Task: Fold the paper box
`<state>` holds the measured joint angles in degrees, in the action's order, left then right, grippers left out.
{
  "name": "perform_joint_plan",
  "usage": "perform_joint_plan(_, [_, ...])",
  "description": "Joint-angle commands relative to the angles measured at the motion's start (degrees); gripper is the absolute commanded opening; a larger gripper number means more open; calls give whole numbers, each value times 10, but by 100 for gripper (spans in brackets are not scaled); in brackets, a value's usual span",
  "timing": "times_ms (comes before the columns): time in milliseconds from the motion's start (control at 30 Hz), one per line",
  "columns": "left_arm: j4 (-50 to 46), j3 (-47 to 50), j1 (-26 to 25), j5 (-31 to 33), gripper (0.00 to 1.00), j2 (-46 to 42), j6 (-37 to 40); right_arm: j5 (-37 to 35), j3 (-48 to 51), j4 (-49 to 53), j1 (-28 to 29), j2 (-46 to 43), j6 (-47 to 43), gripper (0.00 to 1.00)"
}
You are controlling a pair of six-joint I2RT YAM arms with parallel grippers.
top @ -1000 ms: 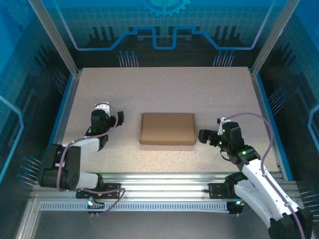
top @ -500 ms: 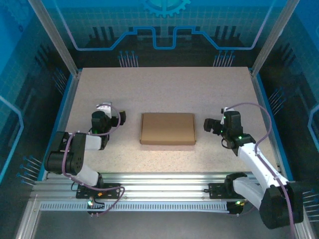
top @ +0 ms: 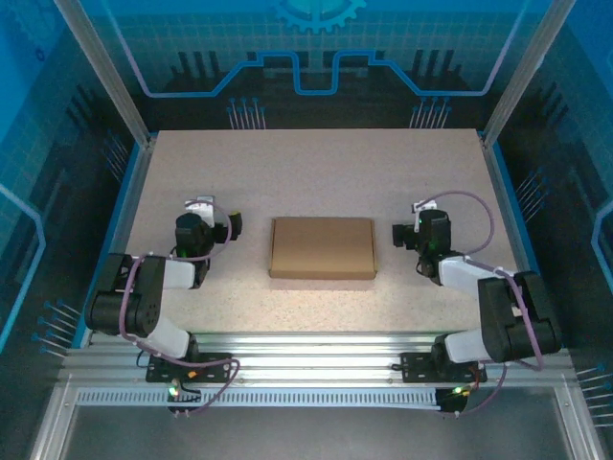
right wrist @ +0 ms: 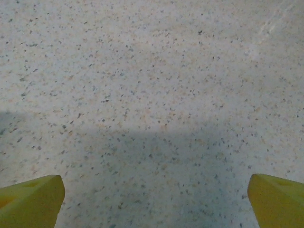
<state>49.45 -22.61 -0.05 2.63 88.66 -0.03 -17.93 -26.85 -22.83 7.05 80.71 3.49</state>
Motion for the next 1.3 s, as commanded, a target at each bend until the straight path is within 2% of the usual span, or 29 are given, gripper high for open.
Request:
perform_joint_plan(0, [19, 2, 5, -12, 99, 0, 1, 41, 17, -195, -13, 19, -30, 100])
perform_joint_plan(133, [19, 3, 5, -12, 99, 0, 1, 77, 48, -296, -18, 75, -36, 100])
perform_joint_plan(467, [20, 2, 5, -12, 99, 0, 1, 96, 47, -288, -26, 72, -33, 100])
perform_joint_plan(533, [19, 2, 5, -12, 99, 0, 1, 115, 64, -320, -33, 70, -32, 100])
perform_joint_plan(667, [19, 2, 5, -12, 99, 0, 1, 99, 122, -432, -29, 72, -33, 100])
perform_joint_plan(700, [19, 2, 5, -12, 99, 1, 0, 95, 118, -426, -30, 75, -31, 100])
perform_joint_plan(767, [19, 2, 5, -12, 99, 1, 0, 87, 43, -273, -34, 72, -18, 100])
perform_joint_plan(833, [19, 2, 5, -12, 99, 1, 1, 104, 62, -328, -34, 75, -27, 100])
perform_joint_plan(933, [19, 3, 5, -12, 99, 0, 1, 90, 69, -332, -41, 73, -14, 100])
perform_joint_plan(1267, [19, 2, 6, -13, 99, 0, 0, 136, 38, -273, -32, 74, -40, 100])
